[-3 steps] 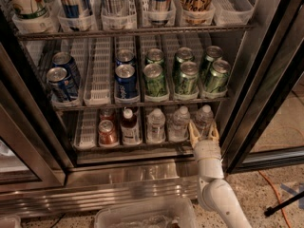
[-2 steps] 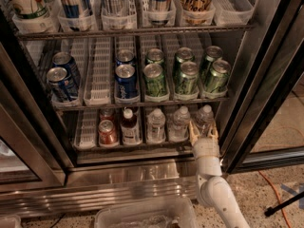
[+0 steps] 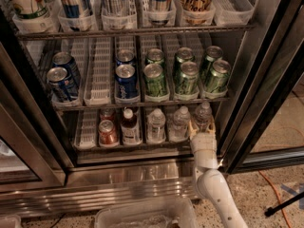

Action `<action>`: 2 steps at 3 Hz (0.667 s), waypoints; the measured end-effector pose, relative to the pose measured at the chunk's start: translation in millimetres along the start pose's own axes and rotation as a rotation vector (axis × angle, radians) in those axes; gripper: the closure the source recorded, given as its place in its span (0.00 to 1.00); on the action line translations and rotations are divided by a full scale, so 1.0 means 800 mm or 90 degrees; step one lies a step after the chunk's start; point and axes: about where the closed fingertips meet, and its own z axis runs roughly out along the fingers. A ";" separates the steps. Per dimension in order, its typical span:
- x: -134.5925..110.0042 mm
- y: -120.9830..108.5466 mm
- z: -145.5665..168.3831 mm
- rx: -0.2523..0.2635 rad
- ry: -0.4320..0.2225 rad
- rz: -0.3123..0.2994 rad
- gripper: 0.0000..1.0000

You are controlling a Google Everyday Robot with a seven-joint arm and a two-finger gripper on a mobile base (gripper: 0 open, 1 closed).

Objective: Pick water bottle from bottom shelf of fridge

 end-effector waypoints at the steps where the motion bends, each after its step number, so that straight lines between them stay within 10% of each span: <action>1: 0.000 0.000 0.001 0.001 -0.001 -0.001 0.76; 2: 0.000 0.000 0.001 0.001 -0.001 -0.001 0.98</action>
Offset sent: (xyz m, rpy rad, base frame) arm 0.0004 -0.0004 0.0001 -0.0016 -0.0007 -0.0015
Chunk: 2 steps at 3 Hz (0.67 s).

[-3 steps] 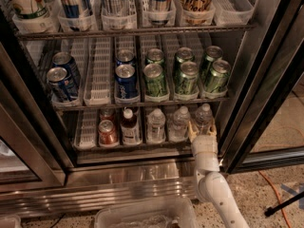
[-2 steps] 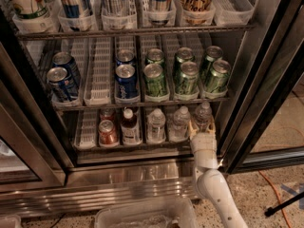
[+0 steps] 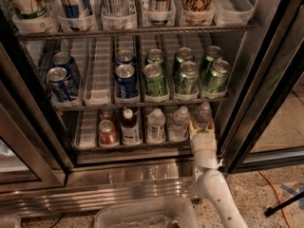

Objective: Pick water bottle from bottom shelf of fridge

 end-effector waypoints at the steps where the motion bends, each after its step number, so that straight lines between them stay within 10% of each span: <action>1: -0.003 -0.001 -0.004 0.004 -0.018 0.002 1.00; 2: -0.008 0.001 -0.011 0.004 -0.041 0.008 1.00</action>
Offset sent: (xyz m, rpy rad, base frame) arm -0.0178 0.0037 0.0062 0.0147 -0.1072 -0.0009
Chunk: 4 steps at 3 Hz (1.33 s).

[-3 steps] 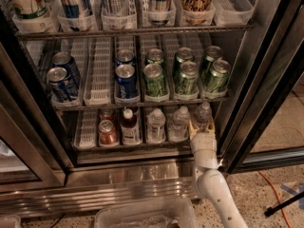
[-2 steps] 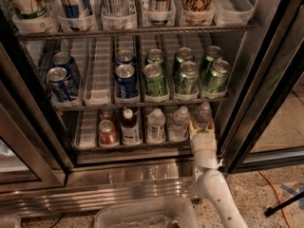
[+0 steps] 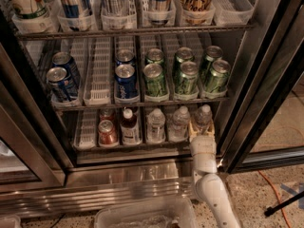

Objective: Pick water bottle from bottom shelf of fridge

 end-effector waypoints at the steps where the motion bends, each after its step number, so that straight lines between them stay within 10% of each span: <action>1: -0.012 0.001 -0.005 -0.006 -0.025 -0.002 1.00; 4: -0.067 -0.004 -0.028 -0.075 -0.059 -0.043 1.00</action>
Offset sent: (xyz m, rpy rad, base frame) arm -0.0245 0.0007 0.0433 -0.0699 -0.1118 0.0640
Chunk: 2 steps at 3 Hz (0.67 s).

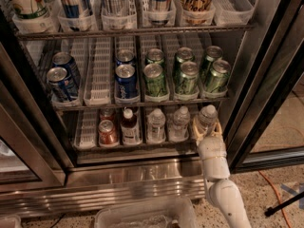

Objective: Pick water bottle from bottom shelf of fridge

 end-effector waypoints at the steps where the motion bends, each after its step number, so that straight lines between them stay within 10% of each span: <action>1: -0.007 0.002 -0.017 -0.044 0.012 -0.014 1.00; 2: -0.013 0.010 -0.035 -0.100 0.026 -0.027 1.00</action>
Offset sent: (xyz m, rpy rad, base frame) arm -0.0523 0.0143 -0.0043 -0.1638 0.0893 0.2217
